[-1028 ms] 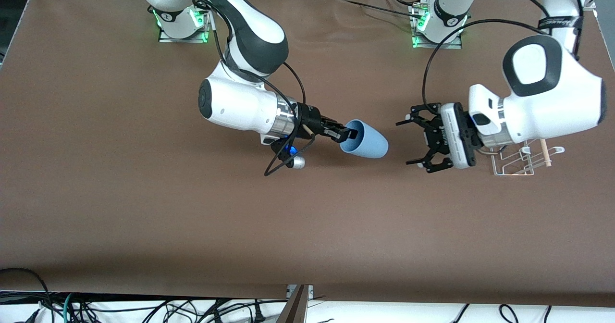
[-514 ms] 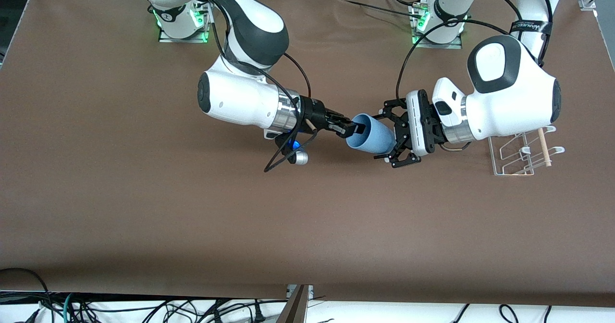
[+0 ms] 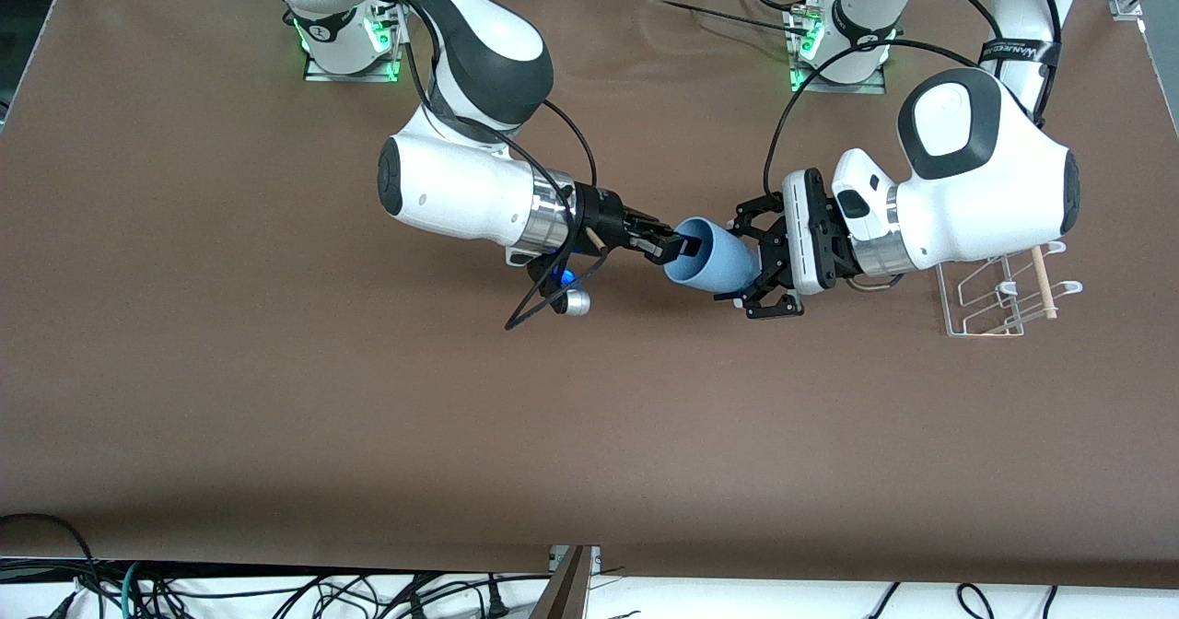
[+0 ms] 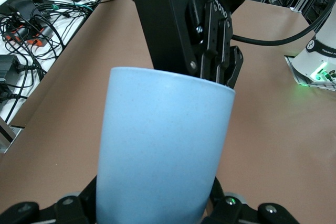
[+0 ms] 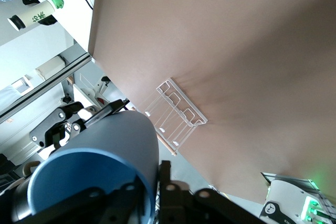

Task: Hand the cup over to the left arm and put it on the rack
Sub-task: 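Close the left gripper on the cup base beside the right gripper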

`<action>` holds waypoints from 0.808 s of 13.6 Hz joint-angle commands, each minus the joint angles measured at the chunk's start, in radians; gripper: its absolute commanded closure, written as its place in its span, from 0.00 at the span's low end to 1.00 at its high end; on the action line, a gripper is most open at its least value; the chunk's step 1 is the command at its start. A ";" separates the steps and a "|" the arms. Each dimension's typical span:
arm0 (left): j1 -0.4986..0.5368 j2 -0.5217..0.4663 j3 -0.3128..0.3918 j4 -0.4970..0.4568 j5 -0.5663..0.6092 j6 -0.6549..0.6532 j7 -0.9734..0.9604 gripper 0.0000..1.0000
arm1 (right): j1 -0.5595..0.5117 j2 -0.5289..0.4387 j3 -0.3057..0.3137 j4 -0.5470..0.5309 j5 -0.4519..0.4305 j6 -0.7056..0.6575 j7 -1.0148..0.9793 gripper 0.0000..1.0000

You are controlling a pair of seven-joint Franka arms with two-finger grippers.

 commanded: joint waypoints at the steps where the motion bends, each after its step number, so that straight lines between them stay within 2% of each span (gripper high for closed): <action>1: 0.002 -0.008 -0.001 -0.003 -0.027 -0.001 0.029 1.00 | -0.010 0.017 0.011 0.034 0.015 -0.001 -0.002 0.00; 6: 0.016 -0.015 0.010 0.003 0.017 -0.059 0.000 1.00 | -0.038 0.012 0.011 0.035 0.014 -0.009 -0.003 0.00; 11: 0.002 -0.016 -0.007 0.008 0.365 -0.137 -0.235 1.00 | -0.117 -0.008 0.002 0.037 0.004 -0.173 -0.020 0.00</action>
